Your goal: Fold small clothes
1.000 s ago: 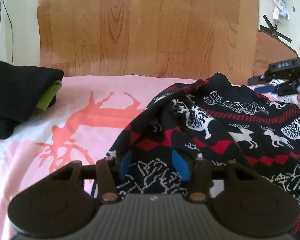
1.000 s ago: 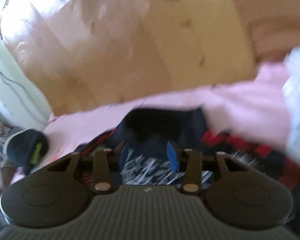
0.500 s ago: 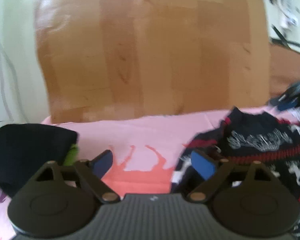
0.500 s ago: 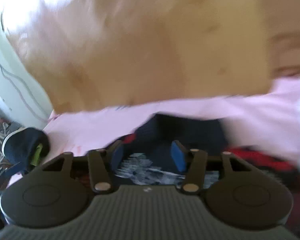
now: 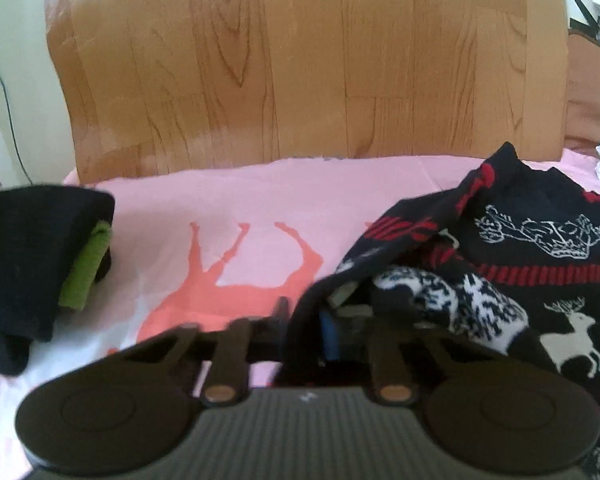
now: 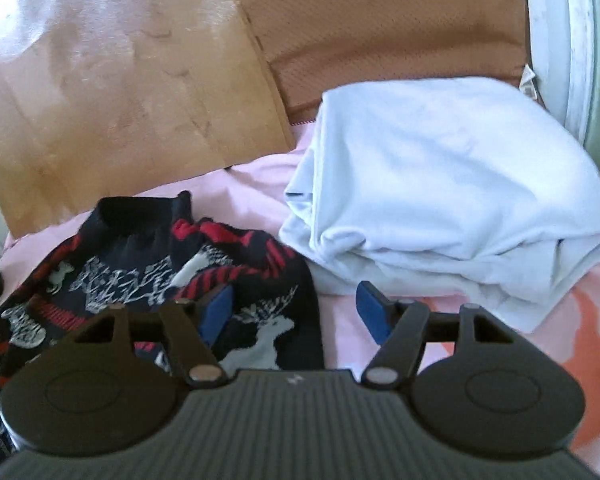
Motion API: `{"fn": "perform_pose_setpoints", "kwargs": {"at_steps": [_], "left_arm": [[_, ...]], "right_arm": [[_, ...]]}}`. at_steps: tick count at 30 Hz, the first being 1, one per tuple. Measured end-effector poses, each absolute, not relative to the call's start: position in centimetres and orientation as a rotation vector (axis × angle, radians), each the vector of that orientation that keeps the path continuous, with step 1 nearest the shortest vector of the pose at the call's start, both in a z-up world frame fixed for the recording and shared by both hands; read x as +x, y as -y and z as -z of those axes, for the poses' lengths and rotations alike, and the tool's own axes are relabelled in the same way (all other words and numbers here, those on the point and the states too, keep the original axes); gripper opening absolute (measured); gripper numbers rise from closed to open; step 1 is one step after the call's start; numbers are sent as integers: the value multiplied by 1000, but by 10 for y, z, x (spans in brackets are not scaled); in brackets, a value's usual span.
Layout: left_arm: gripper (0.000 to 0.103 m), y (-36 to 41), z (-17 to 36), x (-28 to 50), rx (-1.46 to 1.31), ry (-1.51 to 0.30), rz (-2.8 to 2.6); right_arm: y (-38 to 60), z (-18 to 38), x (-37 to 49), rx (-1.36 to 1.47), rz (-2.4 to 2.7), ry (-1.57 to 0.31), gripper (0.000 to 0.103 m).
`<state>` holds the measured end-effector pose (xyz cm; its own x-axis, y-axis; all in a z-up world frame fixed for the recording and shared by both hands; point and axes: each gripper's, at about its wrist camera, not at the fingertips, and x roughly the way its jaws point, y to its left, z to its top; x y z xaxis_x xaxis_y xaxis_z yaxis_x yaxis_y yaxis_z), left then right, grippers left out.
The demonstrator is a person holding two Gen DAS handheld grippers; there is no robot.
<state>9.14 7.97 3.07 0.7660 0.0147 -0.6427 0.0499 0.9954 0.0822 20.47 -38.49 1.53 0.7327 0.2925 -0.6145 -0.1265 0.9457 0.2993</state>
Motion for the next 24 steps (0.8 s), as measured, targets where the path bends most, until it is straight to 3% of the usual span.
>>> {"fn": "perform_pose_setpoints", "kwargs": {"at_steps": [1, 2, 3, 11, 15, 19, 22, 23, 24], "left_arm": [[7, -80, -32, 93, 92, -695, 10], [6, -83, -34, 93, 77, -685, -6], [6, -87, -38, 93, 62, -668, -20], [6, -141, -104, 65, -36, -446, -137], [6, -158, -104, 74, -39, -479, -244], [30, -156, -61, 103, -1, -724, -231], [31, -147, -59, 85, 14, -692, -197], [32, -144, -67, 78, 4, -658, -178], [34, -141, -76, 74, -8, -623, -144]], "right_arm": [[378, -9, 210, 265, -240, -720, 65], [373, -7, 211, 267, -246, -721, 46], [372, -6, 212, 247, -251, -725, 14], [329, -88, 178, 101, -355, -442, 13], [305, -75, 191, -17, -322, -474, 14], [306, -29, 222, -72, -205, -700, 23], [334, -46, 209, 100, -252, -638, 26], [335, -55, 206, 110, -273, -616, 31], [331, -64, 205, 97, -295, -598, 44]]}}
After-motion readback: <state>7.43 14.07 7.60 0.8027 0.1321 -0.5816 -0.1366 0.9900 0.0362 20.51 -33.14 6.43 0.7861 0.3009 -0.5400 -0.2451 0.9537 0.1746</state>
